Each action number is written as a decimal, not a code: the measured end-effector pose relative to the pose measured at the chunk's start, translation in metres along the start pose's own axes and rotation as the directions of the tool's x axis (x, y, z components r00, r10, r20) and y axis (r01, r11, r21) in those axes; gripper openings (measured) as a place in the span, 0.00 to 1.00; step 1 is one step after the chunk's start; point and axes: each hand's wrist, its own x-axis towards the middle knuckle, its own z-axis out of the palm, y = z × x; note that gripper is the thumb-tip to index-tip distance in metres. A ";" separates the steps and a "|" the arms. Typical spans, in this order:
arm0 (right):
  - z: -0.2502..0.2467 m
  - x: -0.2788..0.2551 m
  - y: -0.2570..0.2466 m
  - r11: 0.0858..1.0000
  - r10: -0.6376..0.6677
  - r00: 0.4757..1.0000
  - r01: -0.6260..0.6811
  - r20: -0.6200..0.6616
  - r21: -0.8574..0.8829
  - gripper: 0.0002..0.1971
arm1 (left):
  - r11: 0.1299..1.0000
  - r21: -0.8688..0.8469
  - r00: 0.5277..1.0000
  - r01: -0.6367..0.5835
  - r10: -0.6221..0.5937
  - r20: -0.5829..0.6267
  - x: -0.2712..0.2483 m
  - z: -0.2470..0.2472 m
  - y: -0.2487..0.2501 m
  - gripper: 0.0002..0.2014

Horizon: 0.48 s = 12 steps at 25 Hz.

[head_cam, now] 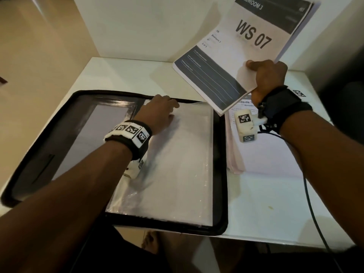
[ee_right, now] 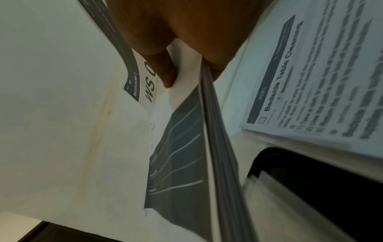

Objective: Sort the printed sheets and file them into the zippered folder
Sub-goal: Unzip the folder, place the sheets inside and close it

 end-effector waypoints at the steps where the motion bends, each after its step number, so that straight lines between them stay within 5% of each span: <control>1: 0.011 0.000 0.000 1.000 -0.005 1.000 0.005 0.008 0.014 0.19 | 1.000 -0.010 1.000 -0.003 0.003 0.018 0.005 -0.002 -0.002 0.17; 6: 0.051 0.009 0.003 0.998 -0.047 0.998 0.049 0.048 -0.037 0.14 | 0.996 0.072 0.994 -0.045 0.037 0.100 0.022 -0.007 -0.004 0.11; 12: 0.091 0.002 0.003 0.995 -0.098 0.994 0.098 0.046 0.009 0.17 | 0.978 -0.123 0.980 -0.169 0.153 -0.128 0.028 -0.007 -0.013 0.12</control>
